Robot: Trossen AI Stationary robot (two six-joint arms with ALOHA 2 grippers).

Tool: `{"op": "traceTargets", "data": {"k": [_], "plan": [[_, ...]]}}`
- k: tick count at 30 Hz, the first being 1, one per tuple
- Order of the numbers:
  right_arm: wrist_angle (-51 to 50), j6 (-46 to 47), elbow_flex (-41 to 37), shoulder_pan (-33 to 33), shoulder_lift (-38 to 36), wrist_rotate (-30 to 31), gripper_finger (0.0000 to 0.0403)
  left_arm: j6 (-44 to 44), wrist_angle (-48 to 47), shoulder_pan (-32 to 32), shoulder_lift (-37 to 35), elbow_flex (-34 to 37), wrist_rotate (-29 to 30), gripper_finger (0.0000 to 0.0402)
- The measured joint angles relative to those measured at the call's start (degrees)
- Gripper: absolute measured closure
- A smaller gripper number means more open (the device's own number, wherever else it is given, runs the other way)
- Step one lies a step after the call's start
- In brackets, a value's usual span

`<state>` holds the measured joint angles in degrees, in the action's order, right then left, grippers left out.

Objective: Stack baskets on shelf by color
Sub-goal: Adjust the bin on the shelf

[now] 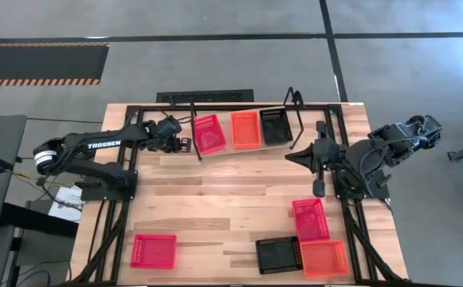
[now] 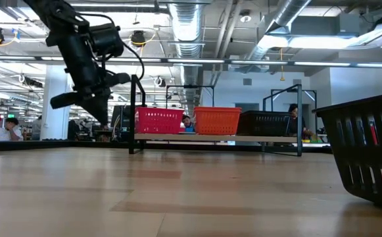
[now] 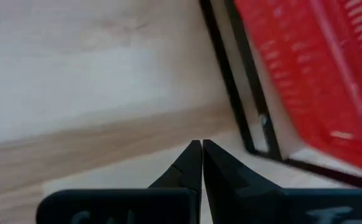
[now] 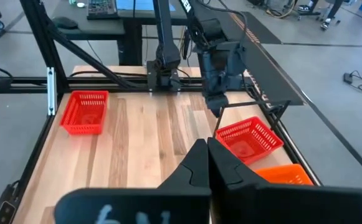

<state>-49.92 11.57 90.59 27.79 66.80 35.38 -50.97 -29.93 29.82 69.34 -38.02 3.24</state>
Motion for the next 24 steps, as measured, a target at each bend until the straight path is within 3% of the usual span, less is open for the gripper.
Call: {"op": "traceTargets", "data": {"k": [10,17,24], "plan": [[1.67,-0.04,0.00,0.46,0.01,0.17,0.0400,0.88,7.58,8.22,0.15,0.16,0.64,0.0401],[2.67,-0.04,0.00,0.24,0.01,0.48,0.0400,0.71,15.06,10.66,0.23,0.16,-0.53,0.0401],[3.90,-0.80,0.00,0.26,0.01,0.50,0.0400,0.96,17.30,11.01,6.23,0.17,-3.53,0.0401]]}}
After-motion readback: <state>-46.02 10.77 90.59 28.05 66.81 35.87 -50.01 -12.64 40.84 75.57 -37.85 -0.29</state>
